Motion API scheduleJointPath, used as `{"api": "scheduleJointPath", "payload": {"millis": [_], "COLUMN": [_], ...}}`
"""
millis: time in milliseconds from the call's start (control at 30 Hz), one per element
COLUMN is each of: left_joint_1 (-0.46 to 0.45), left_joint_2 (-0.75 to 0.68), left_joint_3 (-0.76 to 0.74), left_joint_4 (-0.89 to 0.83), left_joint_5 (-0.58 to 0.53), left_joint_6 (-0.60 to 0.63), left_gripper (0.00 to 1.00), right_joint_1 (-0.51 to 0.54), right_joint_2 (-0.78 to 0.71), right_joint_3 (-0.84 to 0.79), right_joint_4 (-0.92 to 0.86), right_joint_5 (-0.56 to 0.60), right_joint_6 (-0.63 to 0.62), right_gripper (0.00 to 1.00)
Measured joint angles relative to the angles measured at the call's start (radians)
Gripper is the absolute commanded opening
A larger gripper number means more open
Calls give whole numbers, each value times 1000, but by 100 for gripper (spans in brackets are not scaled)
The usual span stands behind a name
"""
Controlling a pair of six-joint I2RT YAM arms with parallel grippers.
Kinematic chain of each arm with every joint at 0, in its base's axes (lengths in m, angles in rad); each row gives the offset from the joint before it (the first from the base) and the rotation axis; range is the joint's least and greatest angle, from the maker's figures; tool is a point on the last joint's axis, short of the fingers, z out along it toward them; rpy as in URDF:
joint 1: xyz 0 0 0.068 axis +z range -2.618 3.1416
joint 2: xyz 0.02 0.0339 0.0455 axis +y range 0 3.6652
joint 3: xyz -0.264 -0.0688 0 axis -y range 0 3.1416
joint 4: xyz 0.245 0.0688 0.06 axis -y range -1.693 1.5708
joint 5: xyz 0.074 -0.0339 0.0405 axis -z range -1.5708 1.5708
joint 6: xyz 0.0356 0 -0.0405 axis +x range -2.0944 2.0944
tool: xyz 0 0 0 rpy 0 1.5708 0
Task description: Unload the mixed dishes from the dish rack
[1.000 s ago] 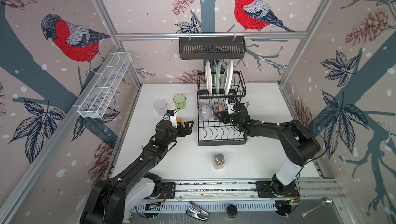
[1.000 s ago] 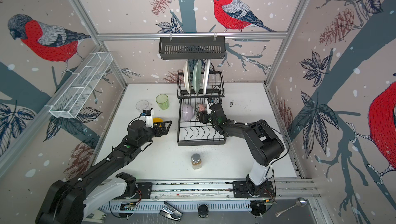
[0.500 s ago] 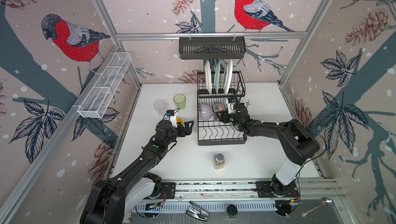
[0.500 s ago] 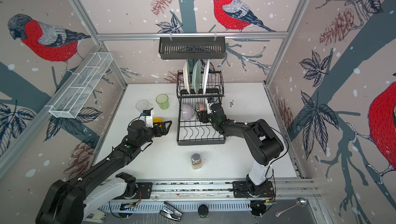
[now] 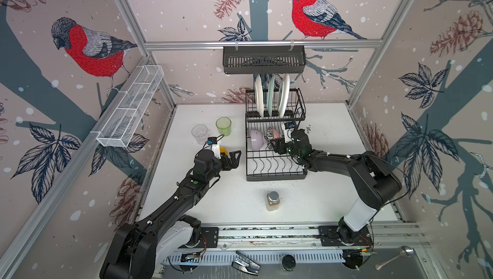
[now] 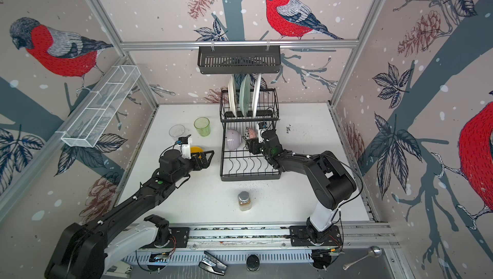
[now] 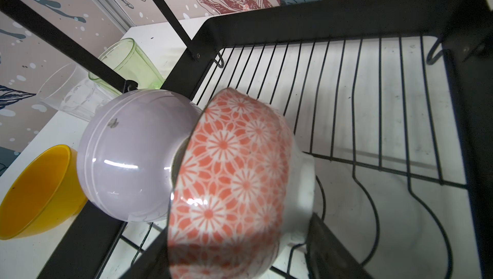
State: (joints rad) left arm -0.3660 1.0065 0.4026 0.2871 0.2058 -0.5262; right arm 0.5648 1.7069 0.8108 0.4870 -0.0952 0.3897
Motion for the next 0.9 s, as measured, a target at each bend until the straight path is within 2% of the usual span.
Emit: {"api": "scheduleJointPath", "payload": {"millis": [900], "left_joint_1": [-1], "left_joint_2": [14], "left_joint_3": [-2], "left_joint_4": [5], "left_joint_5": [0], "left_joint_6": [0], "left_gripper": [97], "right_joint_1": [10], "right_joint_2": [-179], "right_joint_3": [-118], "right_joint_4": [-52], "right_joint_5": [-6], "right_joint_6": [23], "right_gripper": [55]}}
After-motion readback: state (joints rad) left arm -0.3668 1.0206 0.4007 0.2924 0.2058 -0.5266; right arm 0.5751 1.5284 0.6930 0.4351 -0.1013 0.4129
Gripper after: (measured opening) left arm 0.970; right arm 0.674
